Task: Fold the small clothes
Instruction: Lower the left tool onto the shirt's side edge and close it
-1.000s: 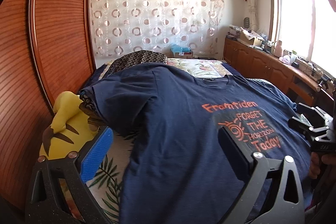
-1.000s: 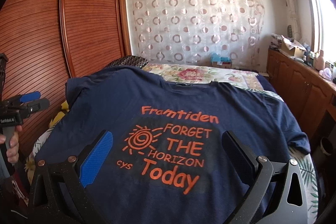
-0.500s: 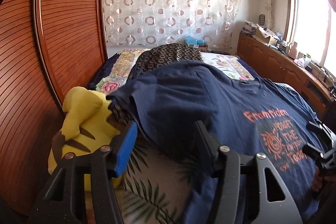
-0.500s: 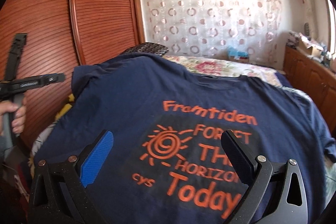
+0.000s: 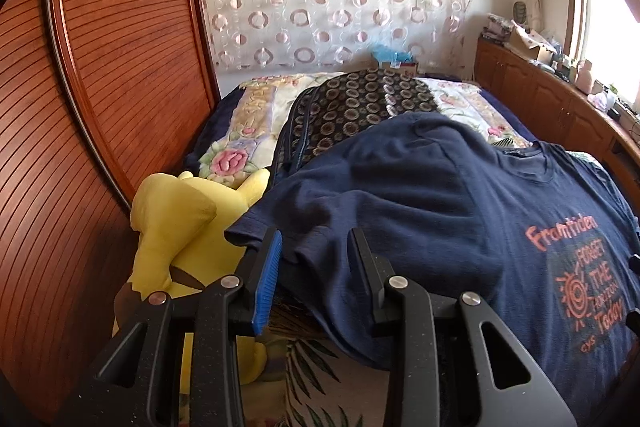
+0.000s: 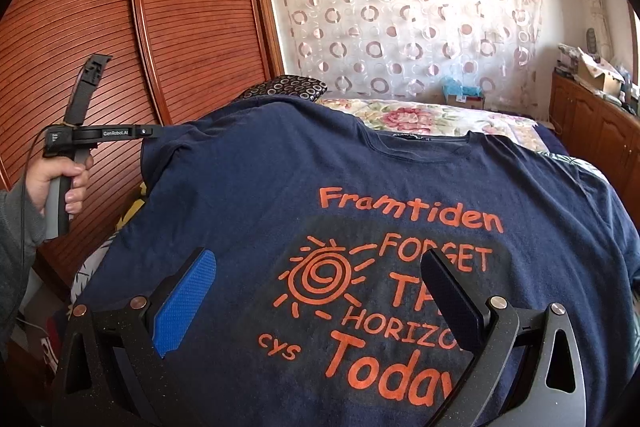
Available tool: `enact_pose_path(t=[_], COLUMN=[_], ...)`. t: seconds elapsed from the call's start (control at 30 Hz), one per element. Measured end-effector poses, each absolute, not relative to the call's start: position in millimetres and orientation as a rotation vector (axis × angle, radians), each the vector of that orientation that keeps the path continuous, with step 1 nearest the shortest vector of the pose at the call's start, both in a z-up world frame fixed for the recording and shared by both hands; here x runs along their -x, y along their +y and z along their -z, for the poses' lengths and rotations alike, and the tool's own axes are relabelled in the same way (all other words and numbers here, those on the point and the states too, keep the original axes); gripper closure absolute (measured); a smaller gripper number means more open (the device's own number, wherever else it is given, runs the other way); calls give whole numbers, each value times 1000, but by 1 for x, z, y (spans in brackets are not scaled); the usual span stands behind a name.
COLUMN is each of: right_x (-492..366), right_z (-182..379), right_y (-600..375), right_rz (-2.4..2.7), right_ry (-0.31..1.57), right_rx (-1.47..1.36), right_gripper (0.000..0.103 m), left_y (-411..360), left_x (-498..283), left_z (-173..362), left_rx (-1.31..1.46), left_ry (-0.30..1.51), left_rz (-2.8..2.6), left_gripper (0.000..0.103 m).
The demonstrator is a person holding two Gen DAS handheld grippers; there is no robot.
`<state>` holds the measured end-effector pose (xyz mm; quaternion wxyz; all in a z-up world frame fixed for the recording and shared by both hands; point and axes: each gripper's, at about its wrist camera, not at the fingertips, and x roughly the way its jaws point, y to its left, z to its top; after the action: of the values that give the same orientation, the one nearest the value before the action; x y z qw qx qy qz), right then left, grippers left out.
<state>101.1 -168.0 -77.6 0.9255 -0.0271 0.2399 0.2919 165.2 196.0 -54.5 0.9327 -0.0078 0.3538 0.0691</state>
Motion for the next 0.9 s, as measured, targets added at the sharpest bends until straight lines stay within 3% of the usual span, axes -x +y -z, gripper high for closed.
enact_pose_path(t=[0.03, 0.07, 0.33, 0.67, 0.73, 0.8, 0.9], right_x=[-100, -101, -98, -107, -106, -104, -99], right_z=[77, 77, 73, 68, 68, 69, 70], right_y=[-168, -166, -170, -188, -191, -192, -190], right_rz=[-600, -601, -592, -537, -529, -526, -518], right_ry=[492, 491, 475, 487, 486, 490, 496], right_rx=[56, 57, 55, 55, 50, 48, 52], right_gripper=[1, 1, 1, 1, 1, 1, 1], left_y=[197, 197, 161, 63, 48, 42, 44], left_x=[-166, -166, -168, -207, -210, -207, -196], left_z=[56, 57, 9, -32, -35, -38, -40], left_rx=[13, 10, -62, -164, -175, -166, -161], left_ry=[731, 738, 661, 626, 627, 612, 591], left_rz=[-136, -133, -60, 131, 163, 197, 202], left_gripper=[78, 96, 98, 98, 92, 62, 47])
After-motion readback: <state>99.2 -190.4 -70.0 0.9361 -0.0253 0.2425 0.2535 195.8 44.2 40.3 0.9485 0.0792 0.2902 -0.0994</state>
